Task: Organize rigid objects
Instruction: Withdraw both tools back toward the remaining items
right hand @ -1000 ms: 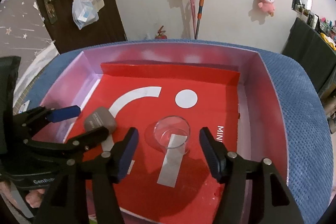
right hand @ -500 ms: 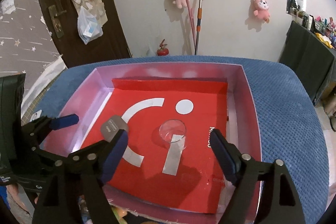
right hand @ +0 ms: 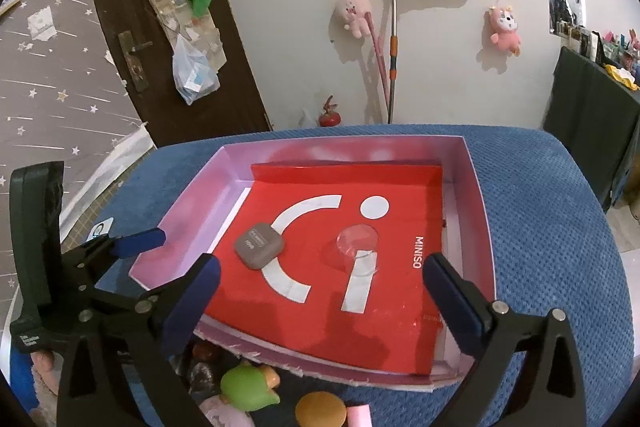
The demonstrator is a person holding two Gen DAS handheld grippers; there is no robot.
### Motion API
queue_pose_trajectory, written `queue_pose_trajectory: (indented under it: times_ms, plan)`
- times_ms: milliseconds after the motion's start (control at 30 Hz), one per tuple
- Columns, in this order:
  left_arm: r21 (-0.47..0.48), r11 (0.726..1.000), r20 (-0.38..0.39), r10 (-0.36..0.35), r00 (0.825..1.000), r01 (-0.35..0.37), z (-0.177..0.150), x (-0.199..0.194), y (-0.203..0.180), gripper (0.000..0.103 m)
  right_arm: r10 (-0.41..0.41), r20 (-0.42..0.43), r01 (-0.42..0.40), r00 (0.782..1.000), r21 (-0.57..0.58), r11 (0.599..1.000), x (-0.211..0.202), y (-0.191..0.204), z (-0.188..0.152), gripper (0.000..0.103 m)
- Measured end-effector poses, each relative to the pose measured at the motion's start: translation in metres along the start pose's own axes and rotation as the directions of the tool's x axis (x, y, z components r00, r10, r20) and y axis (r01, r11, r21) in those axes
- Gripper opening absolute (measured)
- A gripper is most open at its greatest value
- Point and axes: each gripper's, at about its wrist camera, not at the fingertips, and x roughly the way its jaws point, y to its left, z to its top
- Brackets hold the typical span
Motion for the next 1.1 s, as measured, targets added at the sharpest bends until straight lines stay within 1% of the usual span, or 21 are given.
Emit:
queue_pose_trajectory:
  times_ms: [133,300,433,567,767,967,1100]
  plan:
    - [0.018,1.000,0.024,0.025,0.999,-0.025,-0.005,-0.006,-0.003,0.103,0.010,0.014,-0.011,1.000,0.005,1.000,-0.008,0.001,-0.007,0.103]
    - [0.021,0.999,0.059,0.039,0.997,-0.041,-0.011,-0.018,-0.005,0.103,0.021,0.043,-0.021,0.999,0.005,1.000,-0.019,0.003,-0.016,0.103]
    - [0.027,0.998,0.078,0.053,0.996,-0.056,-0.017,-0.026,-0.008,0.103,0.017,0.074,-0.016,0.997,-0.006,1.000,-0.029,0.008,-0.024,0.103]
    - [0.031,0.998,0.087,0.057,0.995,-0.060,-0.024,-0.034,-0.011,0.103,0.013,0.103,-0.012,0.995,-0.013,1.000,-0.040,0.012,-0.032,0.103]
    - [0.040,0.995,0.101,0.085,0.991,-0.090,-0.036,-0.042,-0.016,0.103,0.013,0.114,-0.011,0.993,-0.021,1.000,-0.047,0.015,-0.042,0.103]
    - [0.020,0.997,0.079,0.072,0.994,-0.074,-0.044,-0.045,-0.015,0.103,0.003,0.117,0.000,0.993,-0.027,1.000,-0.049,0.018,-0.052,0.103]
    - [0.017,0.994,0.088,0.103,0.991,-0.104,-0.051,-0.049,-0.015,0.103,-0.002,0.118,0.006,0.993,-0.036,0.999,-0.051,0.019,-0.057,0.103]
